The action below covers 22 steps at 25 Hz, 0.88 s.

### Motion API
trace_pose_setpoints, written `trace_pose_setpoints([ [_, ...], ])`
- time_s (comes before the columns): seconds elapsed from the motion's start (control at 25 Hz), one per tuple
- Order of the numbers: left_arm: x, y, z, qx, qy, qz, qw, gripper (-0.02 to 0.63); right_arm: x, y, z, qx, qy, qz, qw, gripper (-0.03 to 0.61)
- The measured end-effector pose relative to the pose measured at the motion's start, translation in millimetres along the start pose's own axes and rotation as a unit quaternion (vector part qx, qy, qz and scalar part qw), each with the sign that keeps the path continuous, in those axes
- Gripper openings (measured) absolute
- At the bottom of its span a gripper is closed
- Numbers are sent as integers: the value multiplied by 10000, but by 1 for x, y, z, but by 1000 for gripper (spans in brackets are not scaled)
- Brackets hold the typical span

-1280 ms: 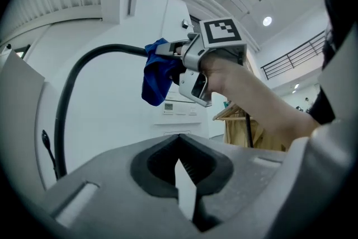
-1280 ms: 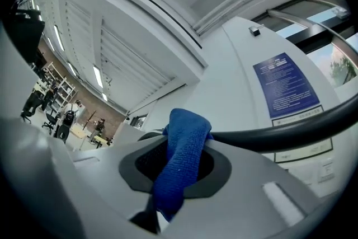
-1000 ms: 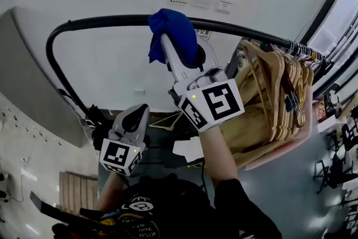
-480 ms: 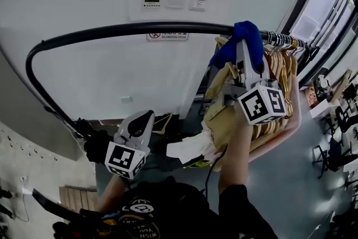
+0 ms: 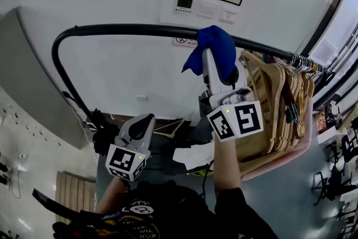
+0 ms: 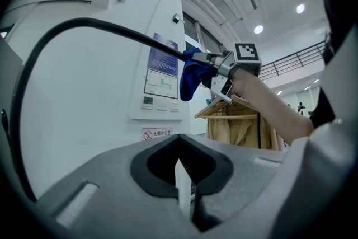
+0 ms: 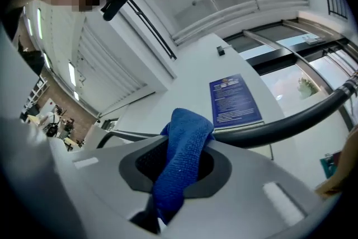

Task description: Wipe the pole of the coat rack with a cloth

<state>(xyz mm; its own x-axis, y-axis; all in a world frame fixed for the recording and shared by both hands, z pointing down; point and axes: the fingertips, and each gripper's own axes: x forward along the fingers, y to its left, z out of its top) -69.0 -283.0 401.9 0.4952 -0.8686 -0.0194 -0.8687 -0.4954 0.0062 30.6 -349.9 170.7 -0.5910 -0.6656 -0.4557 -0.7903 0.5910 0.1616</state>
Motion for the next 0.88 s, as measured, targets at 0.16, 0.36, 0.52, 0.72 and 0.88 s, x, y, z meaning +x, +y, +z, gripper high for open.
trace_pose_setpoints([
  [0.16, -29, 32, 2, -16, 12, 557, 9984, 5, 45, 80, -15, 79, 5, 905, 9959, 61],
  [0.36, -67, 66, 4, -29, 74, 1154, 9933, 5, 97, 173, -30, 36, 157, 1732, 9848, 61],
  [0.52, -88, 80, 15, 24, 22, 1366, 9906, 5, 129, 229, -39, 12, 275, 2128, 9767, 61],
  [0.72, -97, 82, 18, 29, 15, 1427, 9898, 5, 143, 260, -45, -89, 331, 2339, 9717, 61],
  [0.88, -86, 75, 17, 39, 20, 1209, 9927, 5, 125, 227, -42, -70, 364, 2151, 9759, 61],
])
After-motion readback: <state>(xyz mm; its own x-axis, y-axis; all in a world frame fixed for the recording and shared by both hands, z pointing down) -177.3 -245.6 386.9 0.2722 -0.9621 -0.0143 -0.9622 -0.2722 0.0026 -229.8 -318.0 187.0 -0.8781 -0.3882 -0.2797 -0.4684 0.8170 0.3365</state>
